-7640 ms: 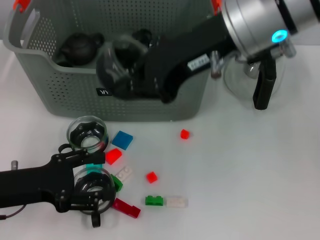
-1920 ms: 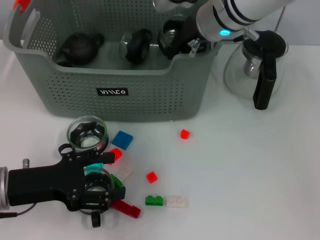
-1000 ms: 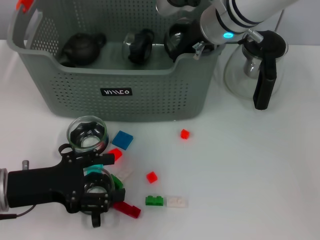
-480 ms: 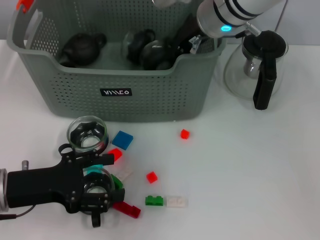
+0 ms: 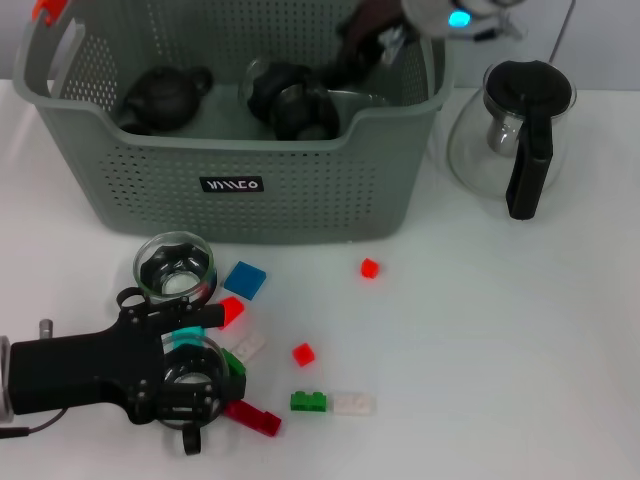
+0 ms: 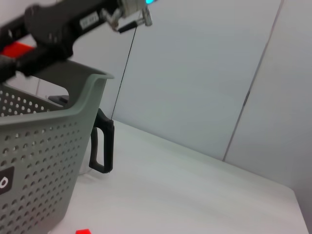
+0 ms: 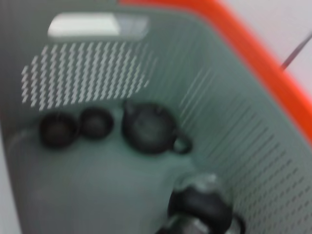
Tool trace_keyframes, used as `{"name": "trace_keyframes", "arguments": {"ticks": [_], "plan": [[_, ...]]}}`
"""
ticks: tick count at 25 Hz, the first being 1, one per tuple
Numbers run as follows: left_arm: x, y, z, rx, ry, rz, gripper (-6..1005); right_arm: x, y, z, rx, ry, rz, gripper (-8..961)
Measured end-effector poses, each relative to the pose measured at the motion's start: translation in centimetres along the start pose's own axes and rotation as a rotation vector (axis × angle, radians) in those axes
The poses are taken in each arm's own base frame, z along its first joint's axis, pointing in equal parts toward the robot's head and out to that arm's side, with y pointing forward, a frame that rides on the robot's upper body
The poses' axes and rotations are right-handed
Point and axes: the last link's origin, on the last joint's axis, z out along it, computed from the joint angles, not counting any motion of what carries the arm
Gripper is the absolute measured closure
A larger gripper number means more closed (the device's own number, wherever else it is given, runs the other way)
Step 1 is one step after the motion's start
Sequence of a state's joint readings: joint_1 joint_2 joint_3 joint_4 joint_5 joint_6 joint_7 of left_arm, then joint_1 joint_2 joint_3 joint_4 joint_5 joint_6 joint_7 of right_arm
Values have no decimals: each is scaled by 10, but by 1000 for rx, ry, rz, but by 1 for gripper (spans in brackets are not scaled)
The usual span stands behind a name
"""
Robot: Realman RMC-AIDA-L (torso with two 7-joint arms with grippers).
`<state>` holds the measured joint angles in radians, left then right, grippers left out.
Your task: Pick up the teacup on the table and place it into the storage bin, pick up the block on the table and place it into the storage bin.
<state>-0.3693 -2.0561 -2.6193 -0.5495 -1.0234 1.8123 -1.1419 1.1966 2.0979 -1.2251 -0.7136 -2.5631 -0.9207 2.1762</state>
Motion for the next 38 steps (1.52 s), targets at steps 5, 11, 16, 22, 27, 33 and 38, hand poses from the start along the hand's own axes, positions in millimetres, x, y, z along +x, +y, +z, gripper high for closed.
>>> {"name": "trace_keyframes", "arguments": {"ticks": [5,11,16,22,27,33,38], "plan": [[2,-1,-5,12,14,-1,136,-4,-12,-29,28,-177,84,271],[6,-2,-11,28,40,2,137,-1,-8,-60,-13,-335,131,57],[9,-4,-18,45,53,8,137,14,14,-97,-119,-502,141,24],[11,-8,-29,109,84,10,138,48,41,-120,-261,-624,141,30],[13,-11,-37,136,88,-17,139,79,59,-126,-358,-585,111,37],[21,-16,-45,152,60,-70,139,105,71,-132,-485,-432,39,37],[28,-25,-48,192,42,-136,140,113,72,-133,-549,-333,44,36]]}}
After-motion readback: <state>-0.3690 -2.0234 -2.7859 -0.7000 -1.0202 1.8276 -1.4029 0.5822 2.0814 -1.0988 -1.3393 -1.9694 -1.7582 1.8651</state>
